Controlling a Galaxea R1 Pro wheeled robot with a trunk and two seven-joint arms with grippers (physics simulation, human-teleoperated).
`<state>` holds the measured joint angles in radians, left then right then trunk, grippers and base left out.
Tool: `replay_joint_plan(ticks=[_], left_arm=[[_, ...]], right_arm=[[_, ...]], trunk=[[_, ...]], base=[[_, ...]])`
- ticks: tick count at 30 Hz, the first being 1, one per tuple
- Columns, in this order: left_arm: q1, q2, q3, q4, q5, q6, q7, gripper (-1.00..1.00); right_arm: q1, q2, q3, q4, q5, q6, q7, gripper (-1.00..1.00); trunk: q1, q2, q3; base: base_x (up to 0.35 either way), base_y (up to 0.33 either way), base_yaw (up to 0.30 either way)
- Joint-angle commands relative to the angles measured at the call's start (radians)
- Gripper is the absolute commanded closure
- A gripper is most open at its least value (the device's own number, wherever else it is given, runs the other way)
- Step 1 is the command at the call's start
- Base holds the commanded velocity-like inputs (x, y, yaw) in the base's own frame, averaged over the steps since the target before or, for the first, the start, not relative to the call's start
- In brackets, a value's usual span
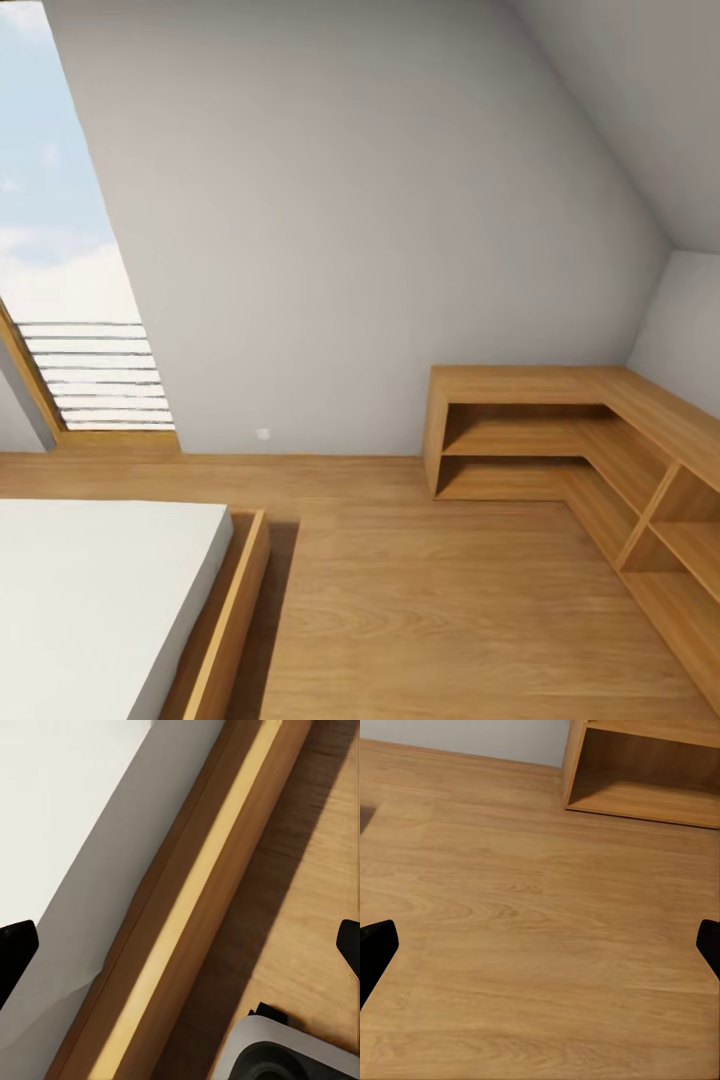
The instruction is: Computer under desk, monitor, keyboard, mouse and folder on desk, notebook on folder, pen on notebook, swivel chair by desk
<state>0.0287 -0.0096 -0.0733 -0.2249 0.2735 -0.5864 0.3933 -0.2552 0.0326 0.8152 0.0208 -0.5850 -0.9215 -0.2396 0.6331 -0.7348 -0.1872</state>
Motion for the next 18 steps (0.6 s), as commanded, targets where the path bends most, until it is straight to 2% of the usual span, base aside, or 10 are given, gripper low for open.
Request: replay_joint_plan(ticks=[1, 18], left_arm=[[0.0, 0.0, -0.008, -0.002, 0.007, -0.001, 0.006, -1.0], [0.0, 0.0, -0.008, -0.002, 0.007, -0.001, 0.006, -1.0]], right_arm=[[-0.001, 0.001, 0.009, 0.002, -0.002, -0.002, -0.006, -1.0], [-0.001, 0.001, 0.009, 0.002, -0.002, -0.002, -0.006, -1.0]], trunk=[[0.001, -0.001, -0.001], [0.001, -0.001, -0.001]], base=[[0.29, 0.0, 0.0], [0.296, 0.0, 0.0]])
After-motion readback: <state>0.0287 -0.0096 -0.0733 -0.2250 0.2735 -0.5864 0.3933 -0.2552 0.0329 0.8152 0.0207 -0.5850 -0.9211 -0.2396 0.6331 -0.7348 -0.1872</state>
